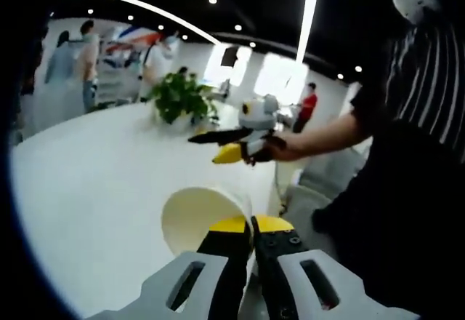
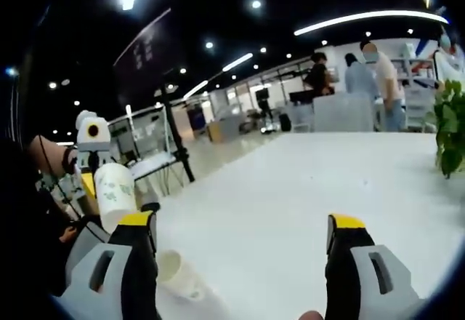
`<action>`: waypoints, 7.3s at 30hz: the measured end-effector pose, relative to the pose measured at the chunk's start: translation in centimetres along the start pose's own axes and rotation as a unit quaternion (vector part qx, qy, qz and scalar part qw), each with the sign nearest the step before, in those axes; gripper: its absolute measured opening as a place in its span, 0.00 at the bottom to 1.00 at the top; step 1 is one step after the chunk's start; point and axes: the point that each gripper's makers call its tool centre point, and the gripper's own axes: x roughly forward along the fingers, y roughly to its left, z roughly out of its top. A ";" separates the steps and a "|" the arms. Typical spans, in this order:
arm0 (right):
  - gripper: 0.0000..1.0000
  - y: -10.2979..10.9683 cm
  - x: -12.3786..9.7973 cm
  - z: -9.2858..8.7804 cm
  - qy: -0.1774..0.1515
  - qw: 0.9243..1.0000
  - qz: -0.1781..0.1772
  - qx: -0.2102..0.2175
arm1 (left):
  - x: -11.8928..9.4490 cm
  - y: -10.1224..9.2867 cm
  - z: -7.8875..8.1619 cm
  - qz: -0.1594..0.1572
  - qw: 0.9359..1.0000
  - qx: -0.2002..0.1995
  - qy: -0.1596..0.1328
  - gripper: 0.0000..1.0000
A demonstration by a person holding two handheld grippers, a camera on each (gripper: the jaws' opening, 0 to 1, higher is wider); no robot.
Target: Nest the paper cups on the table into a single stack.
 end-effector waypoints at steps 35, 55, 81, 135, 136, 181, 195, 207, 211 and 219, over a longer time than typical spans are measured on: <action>0.96 -1.7 -1.3 -1.0 -0.023 0.999 -0.029 0.030 | 2.0 2.2 -4.7 -0.005 0.925 0.267 0.271 0.00; 0.95 -2.3 -1.8 -1.6 -0.032 0.998 -0.037 0.046 | 4.2 3.0 -7.8 -0.057 0.850 0.371 0.370 0.00; 0.94 -2.1 -2.8 -3.3 -0.027 0.996 -0.044 0.067 | 6.2 4.0 -11.1 -0.086 0.831 0.369 0.407 0.00; 0.92 -1.4 -2.9 -5.8 0.028 0.998 -0.030 0.049 | 1.1 7.0 -8.7 0.048 0.954 0.204 0.213 0.21; 0.92 -0.6 -3.0 -6.6 0.040 0.998 -0.018 0.036 | 0.4 7.8 -9.4 0.070 0.956 0.195 0.206 0.31; 0.53 9.5 3.1 -16.1 0.220 0.935 0.202 -0.190 | 5.1 7.9 -13.0 0.077 0.980 0.115 0.145 0.47; 0.36 10.8 4.3 -15.8 0.219 0.924 0.240 -0.203 | 5.7 7.9 -12.5 0.061 0.982 0.113 0.135 0.39; 0.35 10.4 4.4 -15.3 0.215 0.928 0.234 -0.195 | 5.8 7.9 -11.4 0.047 0.985 0.109 0.126 0.35; 0.35 9.7 4.6 -14.3 0.209 0.933 0.224 -0.190 | 5.8 8.3 -10.3 0.044 0.985 0.113 0.121 0.34; 0.35 7.8 5.4 -12.2 0.196 0.938 0.205 -0.199 | 6.1 10.2 -8.5 0.043 0.984 0.129 0.115 0.32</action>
